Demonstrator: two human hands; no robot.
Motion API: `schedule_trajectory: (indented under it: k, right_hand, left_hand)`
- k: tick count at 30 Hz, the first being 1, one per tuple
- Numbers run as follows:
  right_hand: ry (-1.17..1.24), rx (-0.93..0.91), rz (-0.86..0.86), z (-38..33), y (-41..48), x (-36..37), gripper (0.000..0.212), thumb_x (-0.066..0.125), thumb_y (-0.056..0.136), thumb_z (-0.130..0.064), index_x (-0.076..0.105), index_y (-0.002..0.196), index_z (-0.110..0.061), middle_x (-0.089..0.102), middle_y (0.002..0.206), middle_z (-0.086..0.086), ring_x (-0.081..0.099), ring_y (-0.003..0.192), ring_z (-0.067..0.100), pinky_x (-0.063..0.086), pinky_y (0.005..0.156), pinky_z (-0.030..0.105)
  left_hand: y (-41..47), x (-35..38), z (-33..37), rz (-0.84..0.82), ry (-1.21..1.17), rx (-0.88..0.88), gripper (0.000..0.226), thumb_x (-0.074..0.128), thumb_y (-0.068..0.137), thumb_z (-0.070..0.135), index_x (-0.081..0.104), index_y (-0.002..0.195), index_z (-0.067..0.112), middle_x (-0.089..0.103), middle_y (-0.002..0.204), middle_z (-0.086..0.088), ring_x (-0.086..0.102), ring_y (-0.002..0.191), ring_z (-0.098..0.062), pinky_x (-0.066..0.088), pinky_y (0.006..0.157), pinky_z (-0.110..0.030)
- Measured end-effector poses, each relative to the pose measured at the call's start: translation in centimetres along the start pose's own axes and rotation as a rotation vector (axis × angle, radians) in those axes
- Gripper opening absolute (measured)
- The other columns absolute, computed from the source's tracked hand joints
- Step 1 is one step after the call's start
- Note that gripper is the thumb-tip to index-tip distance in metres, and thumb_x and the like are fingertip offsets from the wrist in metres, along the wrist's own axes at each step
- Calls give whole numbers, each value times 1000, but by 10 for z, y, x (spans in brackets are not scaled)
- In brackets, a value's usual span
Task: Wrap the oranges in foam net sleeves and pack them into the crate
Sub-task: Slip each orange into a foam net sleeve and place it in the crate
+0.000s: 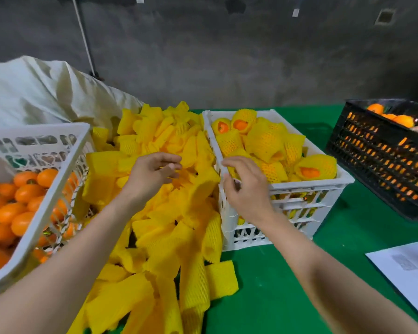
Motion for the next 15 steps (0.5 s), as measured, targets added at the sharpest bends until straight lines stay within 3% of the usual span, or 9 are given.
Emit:
schedule_trajectory:
  k: [2,4,6,8,11,15]
  right_hand:
    - [97,0,-250,-18,-16,36,22,58,85,-8,64,106,-2,65,105,13,59,100,27,37,85,23]
    - [128,59,-641,-23,-38,77,32,60,88,-20,59,119,-11,59,120,7,50,116,23,34,93,26]
    - [60,8,-1038,-27,-67,113,52,68,83,-31,48,131,-19,49,129,6,39,124,22,33,97,29]
    - [-57,-110,-1309,-34,-93,135,75,74,76,-34,35,139,-23,40,134,9,32,128,26,35,102,38]
    - [-162,-211,-1384,-43,-113,155,74,72,77,-26,33,140,-23,38,136,11,33,128,30,37,101,43]
    - [-35,-93,-1175,-49,-93,162,40,55,90,-16,50,130,-13,51,127,16,45,119,29,34,93,33]
  left_hand:
    - [-7,-18,-8,33,2,-40,16,49,96,2,62,103,7,66,92,-6,64,76,-16,50,72,-30]
    - [-15,-33,-16,46,24,-66,15,51,96,4,63,102,9,67,93,-6,66,77,-15,52,72,-30]
    - [-25,-46,-23,51,48,-76,14,53,95,8,65,97,16,69,93,-1,68,76,-11,54,72,-30]
    - [-33,-57,-31,56,57,-88,15,54,95,11,65,93,22,70,91,2,69,74,-7,55,71,-29]
    - [-42,-71,-43,60,67,-123,17,56,94,12,65,90,26,70,89,5,69,73,-6,55,73,-33]
    - [-52,-84,-53,46,100,-163,16,59,92,11,65,90,26,70,94,1,69,76,-9,55,78,-39]
Point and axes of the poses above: each hand's wrist, its own y-axis towards the middle knuckle, its own x-axis out of the palm, z = x × y, the point moved 5 cm from there along y, towards the middle knuckle
